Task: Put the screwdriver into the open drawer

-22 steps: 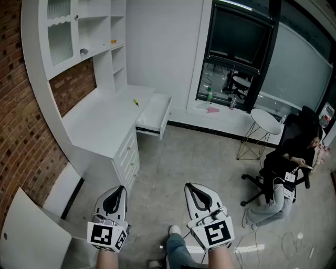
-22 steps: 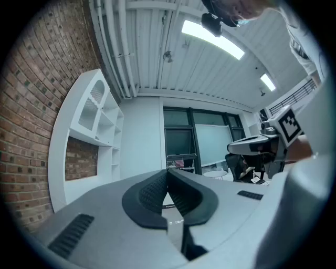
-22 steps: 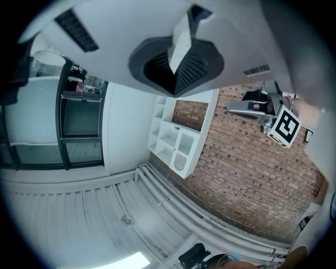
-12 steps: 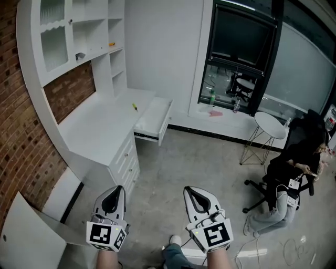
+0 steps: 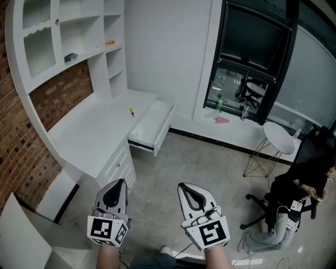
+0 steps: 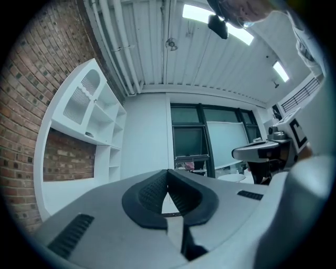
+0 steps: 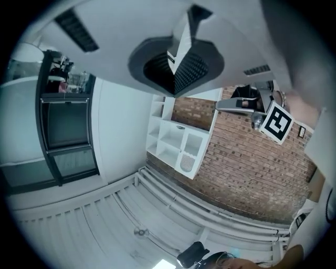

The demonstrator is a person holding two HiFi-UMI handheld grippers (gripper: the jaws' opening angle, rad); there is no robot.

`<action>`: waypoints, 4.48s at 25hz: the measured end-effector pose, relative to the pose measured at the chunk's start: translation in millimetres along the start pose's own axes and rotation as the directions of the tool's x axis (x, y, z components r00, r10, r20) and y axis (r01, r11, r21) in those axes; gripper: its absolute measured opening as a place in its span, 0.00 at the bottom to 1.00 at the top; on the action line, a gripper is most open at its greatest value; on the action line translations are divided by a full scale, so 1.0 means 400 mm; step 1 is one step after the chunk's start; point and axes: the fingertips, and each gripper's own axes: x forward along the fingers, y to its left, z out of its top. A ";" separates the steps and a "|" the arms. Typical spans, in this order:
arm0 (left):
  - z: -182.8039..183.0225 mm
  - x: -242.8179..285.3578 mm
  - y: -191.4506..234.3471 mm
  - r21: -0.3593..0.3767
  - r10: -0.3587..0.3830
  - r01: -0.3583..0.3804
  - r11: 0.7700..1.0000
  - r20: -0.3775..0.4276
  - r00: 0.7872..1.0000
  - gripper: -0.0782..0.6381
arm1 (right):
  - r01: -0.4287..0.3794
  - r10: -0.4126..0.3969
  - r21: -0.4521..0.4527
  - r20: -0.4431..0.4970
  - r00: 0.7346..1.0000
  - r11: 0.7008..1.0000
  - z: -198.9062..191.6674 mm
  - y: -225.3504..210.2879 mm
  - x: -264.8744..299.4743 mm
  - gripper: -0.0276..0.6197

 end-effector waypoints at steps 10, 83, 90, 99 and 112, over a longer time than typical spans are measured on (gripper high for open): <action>-0.025 0.178 0.034 0.005 0.033 -0.033 0.999 -0.010 0.999 0.13 | -0.047 0.040 0.204 0.037 0.998 0.978 -0.045 -0.145 0.150 0.06; -0.536 1.274 1.137 -0.157 0.206 -0.280 0.947 -0.369 0.906 0.13 | -0.187 0.306 0.243 -0.735 0.605 0.952 -0.987 -0.303 2.086 0.16; -0.490 1.261 1.110 -0.149 0.186 -0.243 0.958 -0.321 0.929 0.13 | -0.134 0.270 0.246 -0.687 0.675 0.960 -0.905 -0.350 2.055 0.16; -0.413 1.185 1.009 -0.158 0.118 -0.157 0.975 -0.231 0.966 0.13 | -0.046 0.183 0.242 -0.579 0.795 0.969 -0.717 -0.446 1.878 0.16; -0.348 1.092 0.878 -0.171 0.074 -0.102 0.980 -0.161 0.984 0.13 | 0.084 0.057 0.256 -0.497 0.866 0.963 -0.599 -0.534 1.563 0.16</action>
